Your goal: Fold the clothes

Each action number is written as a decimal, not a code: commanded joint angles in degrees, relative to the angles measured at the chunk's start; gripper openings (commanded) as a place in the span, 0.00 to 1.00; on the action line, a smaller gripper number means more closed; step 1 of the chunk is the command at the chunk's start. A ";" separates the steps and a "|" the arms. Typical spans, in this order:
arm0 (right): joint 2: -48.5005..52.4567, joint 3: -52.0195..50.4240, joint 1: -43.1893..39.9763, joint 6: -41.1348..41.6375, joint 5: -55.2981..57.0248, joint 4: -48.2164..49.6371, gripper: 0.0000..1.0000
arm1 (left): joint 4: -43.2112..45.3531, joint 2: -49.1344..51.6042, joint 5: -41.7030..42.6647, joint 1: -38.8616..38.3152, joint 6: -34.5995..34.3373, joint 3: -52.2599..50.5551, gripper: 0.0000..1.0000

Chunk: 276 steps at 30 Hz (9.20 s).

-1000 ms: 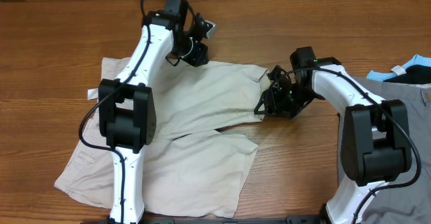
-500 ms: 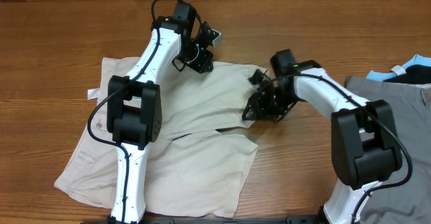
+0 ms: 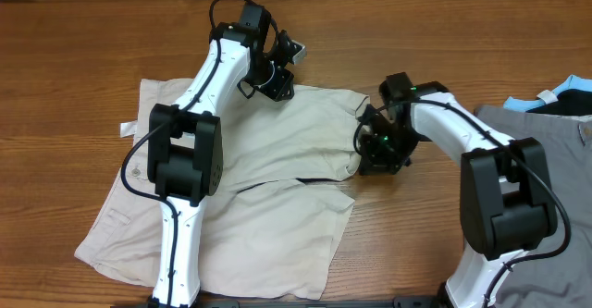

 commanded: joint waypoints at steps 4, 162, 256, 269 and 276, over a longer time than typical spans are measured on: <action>-2.40 -0.35 -0.24 -0.83 -0.15 -0.11 0.23 | 0.31 0.31 -0.15 -0.37 1.27 1.44 0.22; 2.01 -0.37 -7.74 7.78 -1.27 15.02 0.29 | -15.08 0.09 -4.66 23.91 -10.29 14.03 0.75; -3.50 8.28 -5.90 15.54 -4.35 15.78 0.04 | -23.80 0.17 -0.66 20.00 -11.65 15.78 0.04; 13.00 8.28 -4.42 28.57 3.63 36.79 0.04 | -11.30 0.17 -9.66 15.58 -12.48 -1.81 0.04; 20.63 8.52 -5.07 32.74 3.85 46.31 0.04 | -1.22 0.17 -10.36 15.63 -14.82 -2.21 0.12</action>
